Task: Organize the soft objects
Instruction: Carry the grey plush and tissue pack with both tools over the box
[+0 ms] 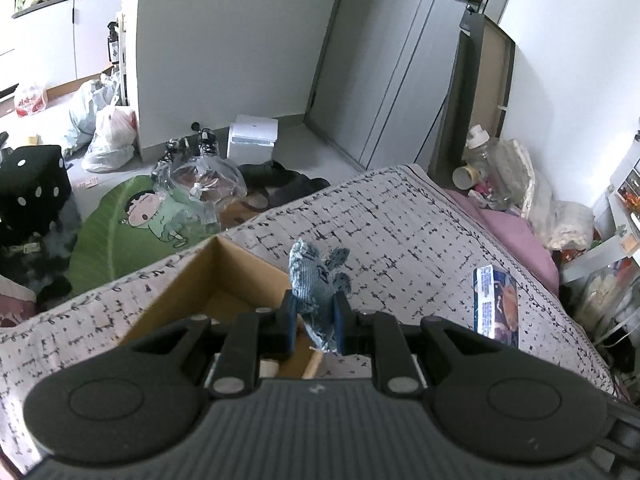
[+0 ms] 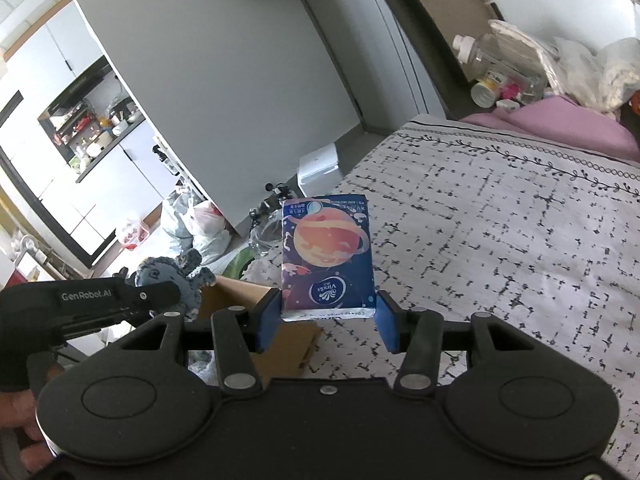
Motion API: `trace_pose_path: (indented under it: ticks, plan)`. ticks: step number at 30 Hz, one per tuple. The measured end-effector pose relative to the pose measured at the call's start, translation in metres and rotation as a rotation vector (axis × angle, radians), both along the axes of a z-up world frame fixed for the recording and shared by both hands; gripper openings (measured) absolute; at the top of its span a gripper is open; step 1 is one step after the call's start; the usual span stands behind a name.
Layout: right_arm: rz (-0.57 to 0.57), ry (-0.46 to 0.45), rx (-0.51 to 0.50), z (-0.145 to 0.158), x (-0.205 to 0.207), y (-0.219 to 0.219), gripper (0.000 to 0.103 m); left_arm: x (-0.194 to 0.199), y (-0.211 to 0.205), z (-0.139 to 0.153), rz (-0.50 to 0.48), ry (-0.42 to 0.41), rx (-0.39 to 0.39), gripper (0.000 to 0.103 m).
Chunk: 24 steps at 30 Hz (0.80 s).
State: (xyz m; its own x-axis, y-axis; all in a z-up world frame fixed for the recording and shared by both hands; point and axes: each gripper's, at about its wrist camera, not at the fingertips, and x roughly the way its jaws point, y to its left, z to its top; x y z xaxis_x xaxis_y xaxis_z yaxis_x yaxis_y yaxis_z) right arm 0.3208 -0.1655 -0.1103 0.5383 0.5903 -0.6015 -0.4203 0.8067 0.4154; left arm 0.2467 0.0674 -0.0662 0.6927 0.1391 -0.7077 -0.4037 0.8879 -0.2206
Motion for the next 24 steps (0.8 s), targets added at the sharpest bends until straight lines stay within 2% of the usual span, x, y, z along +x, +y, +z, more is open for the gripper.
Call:
trace_pose_path:
  ticks: [9, 24]
  plan:
    - [0.039, -0.035, 0.002, 0.000, -0.011, 0.025, 0.049, -0.010, 0.031, 0.007, -0.014, -0.017, 0.013, 0.017]
    - [0.091, -0.063, -0.040, -0.010, -0.019, 0.068, 0.049, -0.003, 0.073, -0.023, -0.018, 0.021, -0.035, 0.017]
